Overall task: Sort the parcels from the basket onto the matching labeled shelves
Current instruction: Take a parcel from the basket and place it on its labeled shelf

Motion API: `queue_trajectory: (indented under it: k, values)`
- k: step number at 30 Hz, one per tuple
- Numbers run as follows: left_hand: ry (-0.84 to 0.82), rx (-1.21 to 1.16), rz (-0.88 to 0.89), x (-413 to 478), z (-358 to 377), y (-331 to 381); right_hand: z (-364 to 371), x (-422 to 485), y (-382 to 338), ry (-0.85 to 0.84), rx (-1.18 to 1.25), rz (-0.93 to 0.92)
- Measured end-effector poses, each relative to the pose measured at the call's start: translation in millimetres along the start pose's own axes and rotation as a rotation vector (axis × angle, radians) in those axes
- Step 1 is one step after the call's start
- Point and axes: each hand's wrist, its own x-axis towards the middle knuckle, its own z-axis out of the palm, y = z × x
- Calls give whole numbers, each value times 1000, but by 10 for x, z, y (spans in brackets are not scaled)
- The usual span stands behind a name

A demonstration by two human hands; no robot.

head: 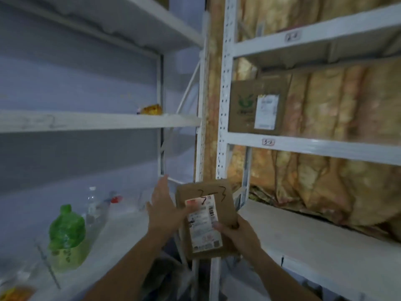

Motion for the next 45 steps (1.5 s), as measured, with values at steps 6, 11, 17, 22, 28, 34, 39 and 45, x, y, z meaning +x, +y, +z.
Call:
queue_trajectory:
  k: [6,11,17,22,28,34,39,45]
  values:
    - [-452,-733,-127,-304,76,866,-805,-485,-969,290,86,-130]
    - [-545,-764,37,-426,140,1799,-1734,-889,-1589,378,108,-199]
    - [-535,-678,231,-453,224,2953,-2681,-1556,-1979,317,-161,-425]
    - [-619,-683,399,-845,527,3677,-3351,-2070,-1970,521,-185,-414]
    - [-650,-710,514,-1598,967,4403,-4145,-2701,-1812,700,-304,-314]
    - [-630,-745,518,-2065,1362,4937,-4864,-3070,-1710,757,-361,-291]
    - [-503,-782,508,-2121,1603,5160,-5173,-2961,-1599,726,-354,-288]
    - [-523,-688,508,-1851,1893,5085,-5330,-2581,-1324,615,-401,-246]
